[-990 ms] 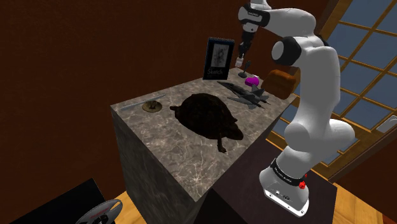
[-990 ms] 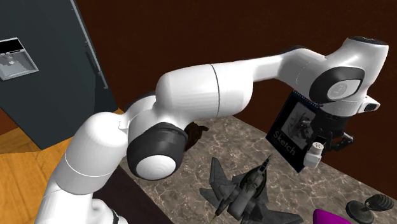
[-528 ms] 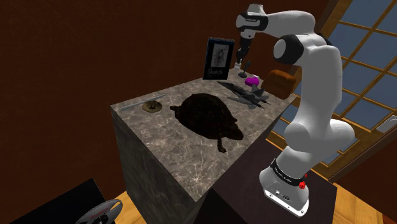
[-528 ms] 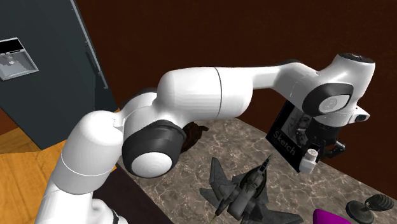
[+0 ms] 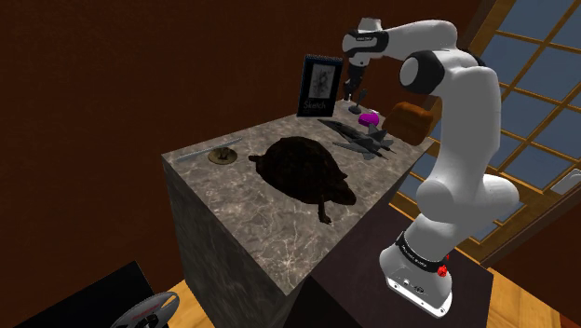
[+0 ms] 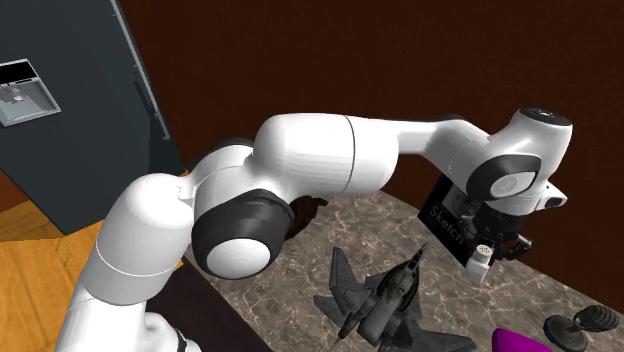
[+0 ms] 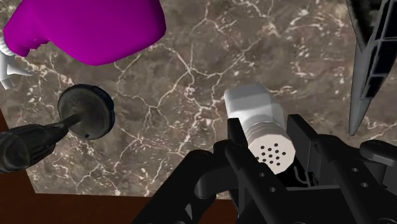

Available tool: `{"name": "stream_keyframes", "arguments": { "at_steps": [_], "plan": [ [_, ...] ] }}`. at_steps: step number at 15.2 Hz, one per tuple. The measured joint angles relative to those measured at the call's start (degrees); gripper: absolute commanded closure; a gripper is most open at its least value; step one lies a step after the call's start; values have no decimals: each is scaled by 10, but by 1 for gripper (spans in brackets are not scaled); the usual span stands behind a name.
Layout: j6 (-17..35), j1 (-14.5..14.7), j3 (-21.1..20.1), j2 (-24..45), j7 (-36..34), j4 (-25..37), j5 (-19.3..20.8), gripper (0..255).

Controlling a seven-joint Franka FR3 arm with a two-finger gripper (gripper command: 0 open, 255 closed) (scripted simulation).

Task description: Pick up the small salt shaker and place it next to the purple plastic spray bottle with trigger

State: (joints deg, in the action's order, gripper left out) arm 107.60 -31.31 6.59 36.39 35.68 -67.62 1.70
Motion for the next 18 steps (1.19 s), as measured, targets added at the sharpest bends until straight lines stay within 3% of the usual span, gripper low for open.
{"name": "stream_keyframes", "arguments": {
  "at_steps": [9,15,16,18],
  "plan": [
    [62,1,-1,9,-4,-53,0,255],
    [67,2,-1,9,-5,-58,0,255],
    [67,2,-1,9,-5,-58,0,0],
    [67,2,-1,9,-5,-58,0,0]
  ]
}}
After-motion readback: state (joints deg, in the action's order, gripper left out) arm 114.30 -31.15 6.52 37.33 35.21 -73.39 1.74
